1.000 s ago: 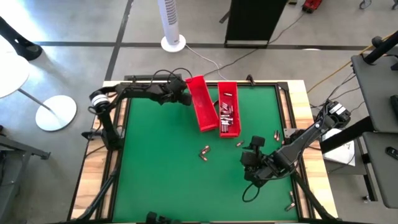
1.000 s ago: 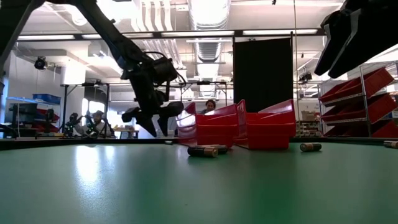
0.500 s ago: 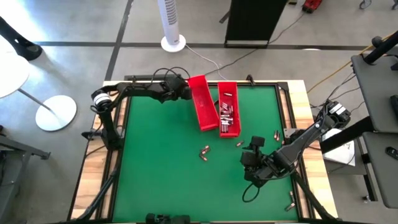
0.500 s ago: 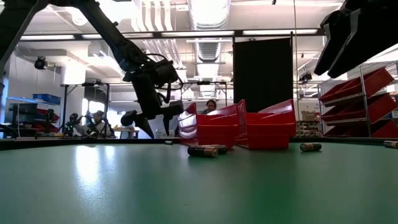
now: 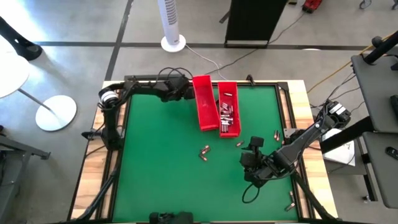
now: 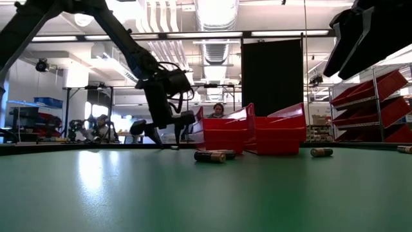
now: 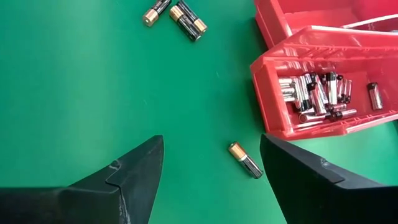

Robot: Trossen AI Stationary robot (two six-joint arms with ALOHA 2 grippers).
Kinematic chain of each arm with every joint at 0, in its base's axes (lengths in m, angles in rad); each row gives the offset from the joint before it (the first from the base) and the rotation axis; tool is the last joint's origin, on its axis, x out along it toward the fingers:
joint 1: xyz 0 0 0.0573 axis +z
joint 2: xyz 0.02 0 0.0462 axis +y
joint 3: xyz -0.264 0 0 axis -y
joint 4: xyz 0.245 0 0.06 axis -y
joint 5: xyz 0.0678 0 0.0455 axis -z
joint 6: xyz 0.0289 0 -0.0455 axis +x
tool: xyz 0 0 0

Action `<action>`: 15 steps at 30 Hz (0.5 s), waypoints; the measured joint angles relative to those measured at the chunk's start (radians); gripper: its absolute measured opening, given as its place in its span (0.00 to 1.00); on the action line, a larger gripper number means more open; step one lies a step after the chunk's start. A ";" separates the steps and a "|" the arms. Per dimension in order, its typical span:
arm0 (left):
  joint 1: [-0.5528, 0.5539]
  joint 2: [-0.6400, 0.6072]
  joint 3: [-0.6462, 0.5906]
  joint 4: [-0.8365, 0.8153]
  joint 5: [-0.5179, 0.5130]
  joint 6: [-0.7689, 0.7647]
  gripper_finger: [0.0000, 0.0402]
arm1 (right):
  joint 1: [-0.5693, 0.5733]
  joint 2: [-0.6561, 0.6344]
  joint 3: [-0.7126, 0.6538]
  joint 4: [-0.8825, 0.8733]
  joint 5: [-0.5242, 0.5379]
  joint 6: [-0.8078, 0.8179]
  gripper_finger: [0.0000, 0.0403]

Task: Sort batteries
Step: Put the silver battery into the right red bin

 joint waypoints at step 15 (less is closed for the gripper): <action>-0.010 0.136 0.284 -0.477 -0.006 0.240 0.39 | -0.005 0.000 0.000 0.001 -0.001 -0.003 0.65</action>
